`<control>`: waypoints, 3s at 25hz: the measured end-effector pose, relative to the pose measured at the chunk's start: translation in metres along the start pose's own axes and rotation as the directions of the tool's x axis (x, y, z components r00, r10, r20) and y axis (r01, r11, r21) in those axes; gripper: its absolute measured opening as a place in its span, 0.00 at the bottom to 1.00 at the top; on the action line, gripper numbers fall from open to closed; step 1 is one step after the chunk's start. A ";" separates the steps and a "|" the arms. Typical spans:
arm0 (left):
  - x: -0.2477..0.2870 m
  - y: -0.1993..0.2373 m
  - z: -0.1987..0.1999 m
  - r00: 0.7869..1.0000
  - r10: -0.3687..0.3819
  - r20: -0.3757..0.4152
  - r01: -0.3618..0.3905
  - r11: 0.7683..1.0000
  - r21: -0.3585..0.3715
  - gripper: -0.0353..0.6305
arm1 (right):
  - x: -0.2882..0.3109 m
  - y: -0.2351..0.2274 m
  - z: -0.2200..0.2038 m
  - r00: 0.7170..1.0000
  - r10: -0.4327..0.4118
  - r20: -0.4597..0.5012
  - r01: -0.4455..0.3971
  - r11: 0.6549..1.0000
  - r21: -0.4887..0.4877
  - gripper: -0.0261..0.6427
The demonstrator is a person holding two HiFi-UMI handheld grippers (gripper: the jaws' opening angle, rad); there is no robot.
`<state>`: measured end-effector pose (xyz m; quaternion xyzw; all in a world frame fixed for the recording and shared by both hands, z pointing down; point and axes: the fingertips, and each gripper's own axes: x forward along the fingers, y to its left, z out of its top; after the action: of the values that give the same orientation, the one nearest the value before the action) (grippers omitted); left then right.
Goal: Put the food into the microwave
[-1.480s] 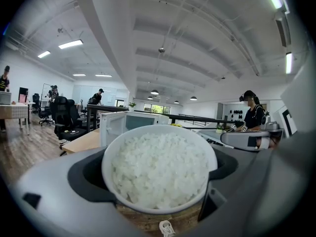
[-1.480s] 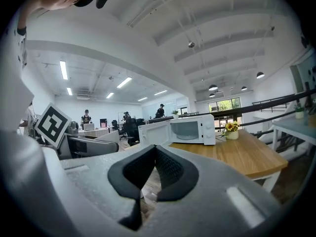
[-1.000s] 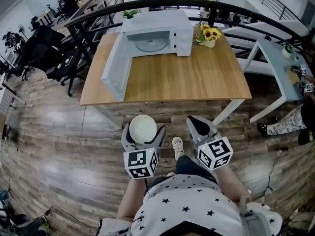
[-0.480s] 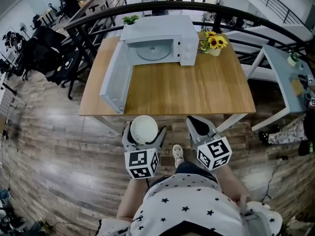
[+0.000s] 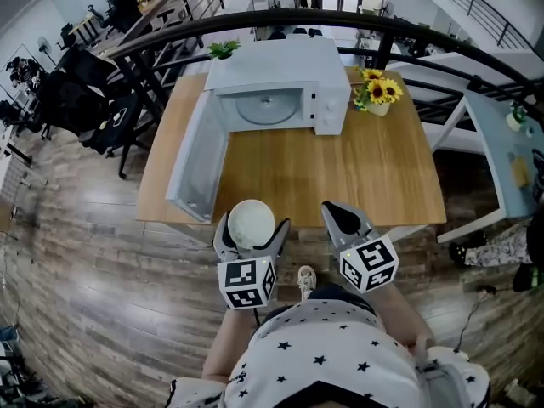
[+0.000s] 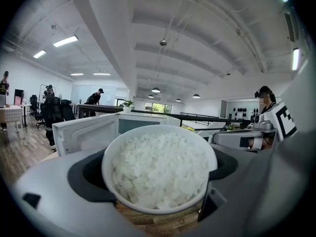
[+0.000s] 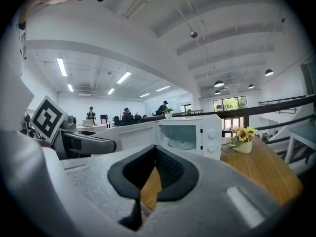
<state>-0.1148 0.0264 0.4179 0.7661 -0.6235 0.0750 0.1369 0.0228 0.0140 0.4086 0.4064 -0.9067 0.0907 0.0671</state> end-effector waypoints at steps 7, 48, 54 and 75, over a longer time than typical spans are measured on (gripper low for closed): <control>0.051 0.005 0.017 1.000 0.021 0.003 -0.021 1.000 -0.016 0.87 | 0.038 -0.039 0.013 1.000 0.019 -0.010 -0.019 1.000 -0.022 0.05; 0.220 0.044 0.055 1.000 0.027 -0.008 -0.027 1.000 0.008 0.87 | 0.170 -0.152 0.027 0.999 0.024 -0.040 -0.026 0.999 -0.046 0.05; 0.246 0.054 0.059 1.000 0.014 -0.019 -0.014 1.000 0.011 0.87 | 0.189 -0.167 0.026 0.999 0.014 -0.052 -0.015 1.000 -0.021 0.05; 0.326 0.076 0.060 0.999 -0.001 -0.049 0.003 1.000 0.028 0.87 | 0.225 -0.194 0.017 0.997 0.000 -0.080 0.000 1.000 0.000 0.05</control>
<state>-0.1236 -0.3111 0.4625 0.7664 -0.6182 0.1023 0.1414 0.0187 -0.2801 0.4570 0.4026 -0.9032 0.1069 0.1037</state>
